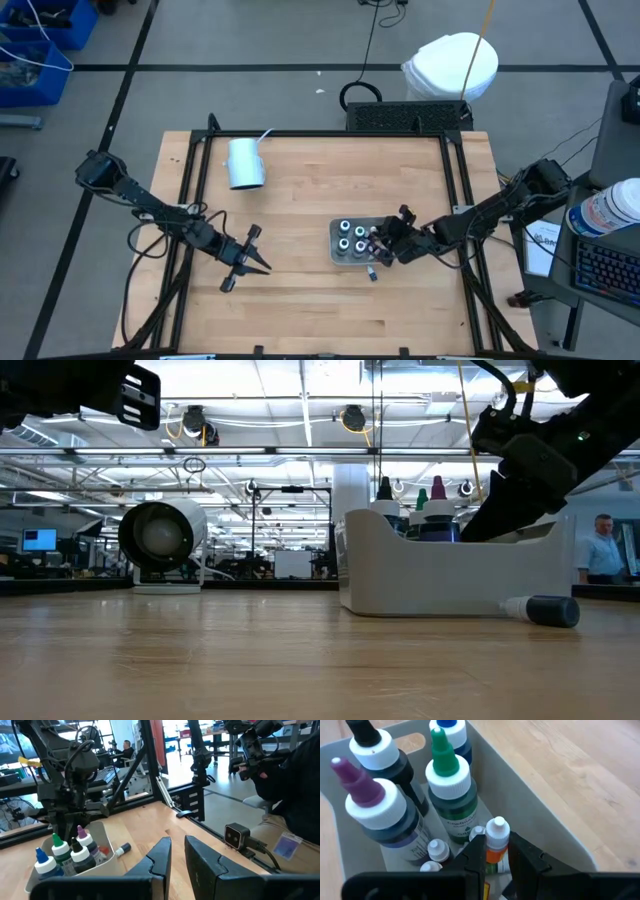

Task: Pick & Place food coloring
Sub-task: Put the orange food coloring bottle into the gray bin, then put the small blue food coloring bottle into the gray bin

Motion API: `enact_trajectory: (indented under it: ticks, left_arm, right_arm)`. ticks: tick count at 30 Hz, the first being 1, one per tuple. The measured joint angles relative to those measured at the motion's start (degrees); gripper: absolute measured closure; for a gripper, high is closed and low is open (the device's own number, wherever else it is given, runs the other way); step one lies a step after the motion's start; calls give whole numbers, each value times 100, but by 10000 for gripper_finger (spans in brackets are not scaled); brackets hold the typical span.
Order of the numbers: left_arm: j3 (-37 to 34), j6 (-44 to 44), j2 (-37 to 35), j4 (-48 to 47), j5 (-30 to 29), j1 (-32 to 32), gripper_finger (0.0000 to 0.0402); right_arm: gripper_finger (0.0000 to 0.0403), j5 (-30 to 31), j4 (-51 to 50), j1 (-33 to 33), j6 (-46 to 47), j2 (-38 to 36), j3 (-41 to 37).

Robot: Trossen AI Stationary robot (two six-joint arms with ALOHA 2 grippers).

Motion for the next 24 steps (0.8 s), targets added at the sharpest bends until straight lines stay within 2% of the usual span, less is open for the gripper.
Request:
enact_trajectory:
  ticks: [15, 24]
  left_arm:
    - [0, 6, 0, -30, 0, 1, 339]
    - [0, -31, 0, -170, 0, 1, 339]
  right_arm:
    - [343, -233, 20, -13, -5, 2, -2]
    - [285, 1, 28, -6, -132, -22, -19]
